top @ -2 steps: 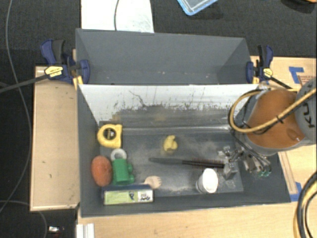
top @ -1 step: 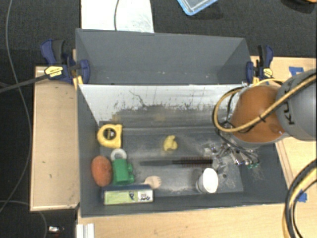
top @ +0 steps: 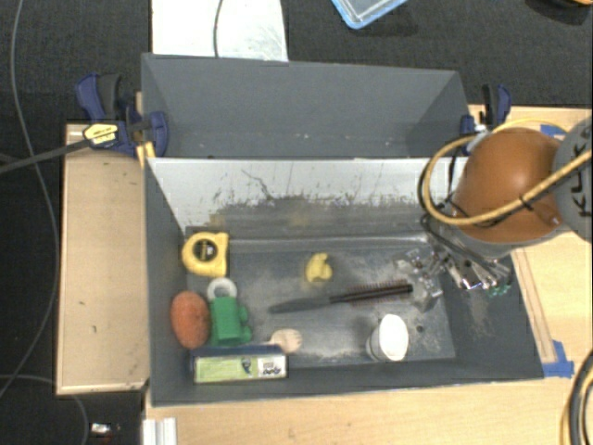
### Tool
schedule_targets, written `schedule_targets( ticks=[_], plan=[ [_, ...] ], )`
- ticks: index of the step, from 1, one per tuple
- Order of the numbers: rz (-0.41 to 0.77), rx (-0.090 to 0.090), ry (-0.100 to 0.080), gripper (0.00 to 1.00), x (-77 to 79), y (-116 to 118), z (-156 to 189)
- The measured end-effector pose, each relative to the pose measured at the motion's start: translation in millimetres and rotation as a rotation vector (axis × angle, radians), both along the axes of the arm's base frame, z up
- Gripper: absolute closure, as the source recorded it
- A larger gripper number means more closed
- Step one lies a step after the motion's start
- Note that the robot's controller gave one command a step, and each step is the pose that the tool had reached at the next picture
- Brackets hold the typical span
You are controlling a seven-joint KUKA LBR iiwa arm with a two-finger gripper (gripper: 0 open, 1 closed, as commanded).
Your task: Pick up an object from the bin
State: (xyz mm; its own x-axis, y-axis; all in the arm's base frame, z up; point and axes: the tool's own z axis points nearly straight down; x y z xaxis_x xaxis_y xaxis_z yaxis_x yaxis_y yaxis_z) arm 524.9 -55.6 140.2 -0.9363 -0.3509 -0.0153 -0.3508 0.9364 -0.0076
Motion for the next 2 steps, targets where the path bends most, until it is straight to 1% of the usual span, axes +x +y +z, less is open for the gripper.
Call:
schedule_targets(
  ticks=[1,2],
  plan=[
    [0.193,0.000,0.005,1.00,25.3,33,61],
    [0.184,-0.002,0.001,1.00,38.4,30,148]
  ],
)
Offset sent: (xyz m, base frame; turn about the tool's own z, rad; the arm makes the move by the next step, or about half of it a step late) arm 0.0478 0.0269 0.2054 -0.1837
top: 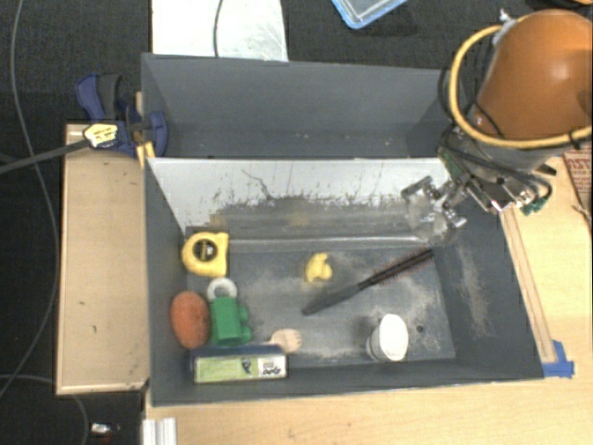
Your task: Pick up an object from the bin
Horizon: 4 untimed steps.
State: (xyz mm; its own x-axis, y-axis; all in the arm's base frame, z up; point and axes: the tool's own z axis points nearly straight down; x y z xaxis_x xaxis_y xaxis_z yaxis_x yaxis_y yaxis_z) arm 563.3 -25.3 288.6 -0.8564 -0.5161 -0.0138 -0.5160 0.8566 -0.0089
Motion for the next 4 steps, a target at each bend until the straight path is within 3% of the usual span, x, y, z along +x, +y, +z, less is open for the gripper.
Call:
schedule_targets(
  ticks=[1,2,3,4],
  plan=[
    [-0.030,0.001,-0.007,1.00,-2.5,12,-43],
    [-0.167,0.005,-0.014,1.00,5.3,16,-74],
    [-0.044,0.004,-0.005,0.00,11.6,24,-163],
    [-0.046,0.004,-0.007,0.00,12.2,23,-163]
  ],
)
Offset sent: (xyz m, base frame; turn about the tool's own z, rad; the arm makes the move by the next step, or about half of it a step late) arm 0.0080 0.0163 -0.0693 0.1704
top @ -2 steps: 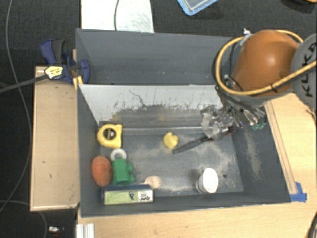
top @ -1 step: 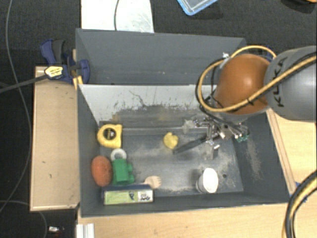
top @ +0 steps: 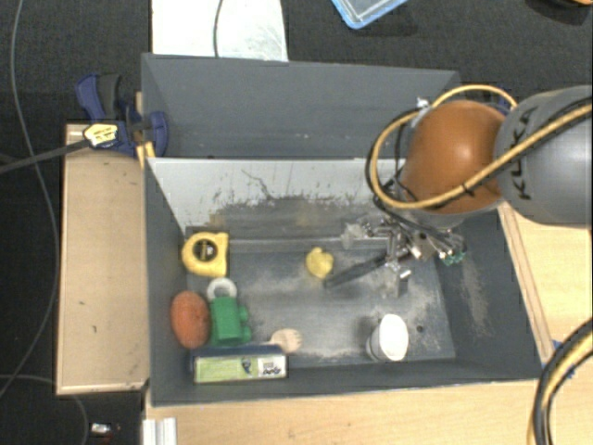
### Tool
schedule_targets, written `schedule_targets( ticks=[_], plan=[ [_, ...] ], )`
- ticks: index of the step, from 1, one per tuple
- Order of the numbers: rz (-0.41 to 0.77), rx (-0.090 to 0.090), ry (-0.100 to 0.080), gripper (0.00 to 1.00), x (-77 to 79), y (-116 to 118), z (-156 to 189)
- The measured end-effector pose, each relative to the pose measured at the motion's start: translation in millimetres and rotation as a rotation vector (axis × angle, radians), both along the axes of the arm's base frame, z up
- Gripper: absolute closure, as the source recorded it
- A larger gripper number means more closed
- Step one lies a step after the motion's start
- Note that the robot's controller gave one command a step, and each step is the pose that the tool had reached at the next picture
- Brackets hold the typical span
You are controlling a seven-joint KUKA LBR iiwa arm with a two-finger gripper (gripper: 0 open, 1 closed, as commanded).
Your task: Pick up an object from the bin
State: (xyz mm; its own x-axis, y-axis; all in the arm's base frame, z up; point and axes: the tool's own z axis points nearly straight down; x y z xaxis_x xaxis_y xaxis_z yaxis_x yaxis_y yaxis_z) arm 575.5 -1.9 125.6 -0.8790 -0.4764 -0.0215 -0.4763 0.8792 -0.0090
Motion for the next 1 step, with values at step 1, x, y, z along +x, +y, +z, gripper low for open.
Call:
schedule_targets(
  ticks=[1],
  plan=[
    [-0.088,0.003,-0.003,0.00,15.5,-12.6,-40.6]
  ],
)
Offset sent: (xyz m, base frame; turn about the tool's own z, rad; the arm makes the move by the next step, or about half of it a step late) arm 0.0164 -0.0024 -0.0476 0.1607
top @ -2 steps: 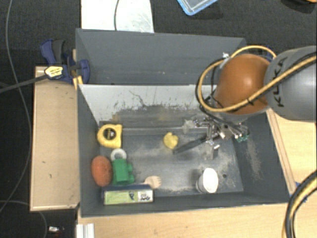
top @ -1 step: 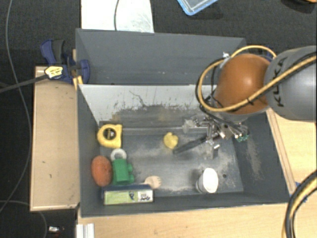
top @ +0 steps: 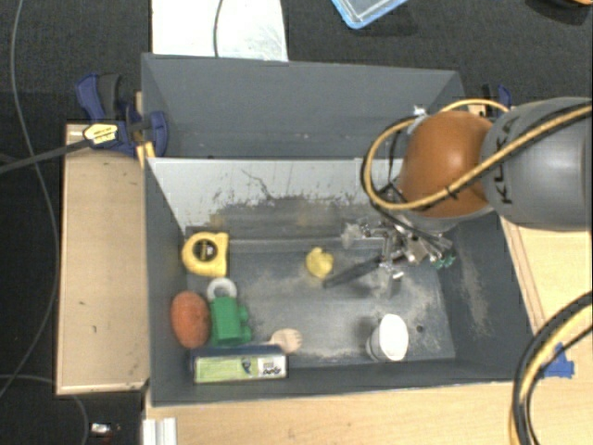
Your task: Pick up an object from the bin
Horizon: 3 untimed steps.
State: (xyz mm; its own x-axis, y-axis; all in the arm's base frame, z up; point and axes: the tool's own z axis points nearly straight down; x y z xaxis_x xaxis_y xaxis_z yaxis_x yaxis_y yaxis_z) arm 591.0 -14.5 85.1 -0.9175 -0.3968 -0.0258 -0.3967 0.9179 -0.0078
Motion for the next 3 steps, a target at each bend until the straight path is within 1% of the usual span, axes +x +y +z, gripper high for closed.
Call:
schedule_targets(
  ticks=[1,2,3],
  plan=[
    [-0.071,0.003,0.000,0.00,0.8,9,-7],
    [-0.075,0.002,0.002,1.00,2.1,-2,-14],
    [-0.075,0.002,0.002,1.00,1.9,-2,-14]
  ],
)
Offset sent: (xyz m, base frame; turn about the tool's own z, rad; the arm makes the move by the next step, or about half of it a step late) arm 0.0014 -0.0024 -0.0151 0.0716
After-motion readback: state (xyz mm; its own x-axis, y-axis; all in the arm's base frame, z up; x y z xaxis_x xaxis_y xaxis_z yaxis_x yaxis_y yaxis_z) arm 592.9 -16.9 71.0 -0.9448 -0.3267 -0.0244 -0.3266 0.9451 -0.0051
